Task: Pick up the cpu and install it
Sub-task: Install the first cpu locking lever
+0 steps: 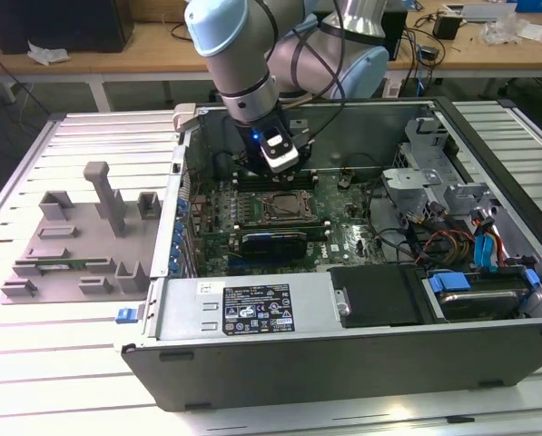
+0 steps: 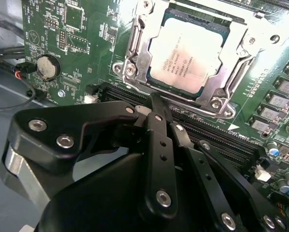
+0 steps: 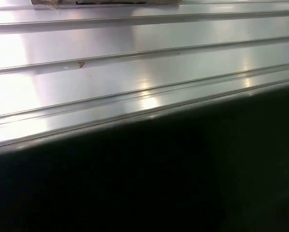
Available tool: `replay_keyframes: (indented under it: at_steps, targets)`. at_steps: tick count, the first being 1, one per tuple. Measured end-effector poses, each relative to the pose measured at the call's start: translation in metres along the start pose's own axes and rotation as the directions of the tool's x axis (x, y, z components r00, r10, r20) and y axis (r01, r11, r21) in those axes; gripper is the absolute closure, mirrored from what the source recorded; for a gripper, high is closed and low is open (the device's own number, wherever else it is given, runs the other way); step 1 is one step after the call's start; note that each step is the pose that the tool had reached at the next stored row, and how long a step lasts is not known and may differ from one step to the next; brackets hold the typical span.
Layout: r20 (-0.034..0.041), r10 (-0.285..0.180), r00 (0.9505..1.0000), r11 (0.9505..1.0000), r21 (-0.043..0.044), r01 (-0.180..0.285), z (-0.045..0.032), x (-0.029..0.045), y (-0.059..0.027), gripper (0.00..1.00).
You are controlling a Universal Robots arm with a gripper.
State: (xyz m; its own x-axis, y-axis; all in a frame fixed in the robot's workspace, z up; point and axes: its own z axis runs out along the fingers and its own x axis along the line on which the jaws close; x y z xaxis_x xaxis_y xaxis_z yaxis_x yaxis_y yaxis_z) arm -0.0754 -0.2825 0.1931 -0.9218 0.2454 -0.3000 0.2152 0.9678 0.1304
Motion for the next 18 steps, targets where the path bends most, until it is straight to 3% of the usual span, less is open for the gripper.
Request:
replay_keyframes:
  at_steps: [8,13,18]
  targets:
    - [-0.0002,0.003,1.0000,1.0000,0.0001,-0.003,0.0001,-0.0029,-0.0042,0.89]
    - [-0.0027,0.008,1.0000,0.9999,-0.0119,-0.008,0.0001,-0.0031,-0.0046,0.89]
    - [-0.0028,0.008,1.0000,0.9999,-0.0119,-0.008,-0.0121,-0.0071,-0.0029,0.89]
